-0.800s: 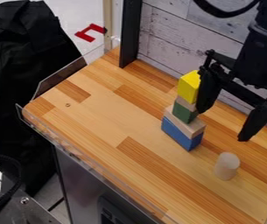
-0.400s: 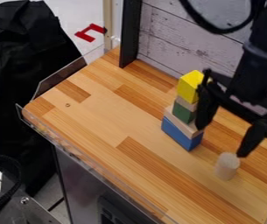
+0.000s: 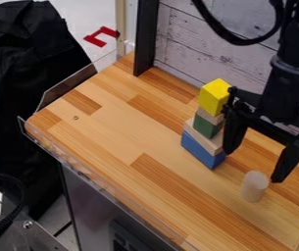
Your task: Put the cylinder on top of the yellow cube
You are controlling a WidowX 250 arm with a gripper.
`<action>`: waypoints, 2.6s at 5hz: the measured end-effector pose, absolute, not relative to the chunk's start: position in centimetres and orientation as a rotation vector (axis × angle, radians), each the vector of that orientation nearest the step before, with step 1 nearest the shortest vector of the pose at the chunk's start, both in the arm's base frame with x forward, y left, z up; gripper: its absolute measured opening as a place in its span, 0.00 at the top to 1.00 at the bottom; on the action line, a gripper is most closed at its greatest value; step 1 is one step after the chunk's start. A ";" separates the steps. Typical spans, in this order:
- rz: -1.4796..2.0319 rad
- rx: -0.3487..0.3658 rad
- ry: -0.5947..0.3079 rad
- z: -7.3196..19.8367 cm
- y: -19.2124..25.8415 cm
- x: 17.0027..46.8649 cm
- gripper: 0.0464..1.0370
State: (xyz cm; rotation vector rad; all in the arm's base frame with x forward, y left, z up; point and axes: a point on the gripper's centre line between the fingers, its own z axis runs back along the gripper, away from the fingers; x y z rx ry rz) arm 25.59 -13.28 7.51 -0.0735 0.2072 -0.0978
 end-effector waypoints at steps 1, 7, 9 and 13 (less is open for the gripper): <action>-0.069 -0.072 0.192 6.9 -13.1 25.6 0.04; -0.003 -0.054 0.160 4.0 -13.8 27.5 0.04; 0.028 -0.029 0.176 3.7 -13.9 28.3 0.04; 0.078 -0.017 0.210 2.0 -12.9 29.5 0.04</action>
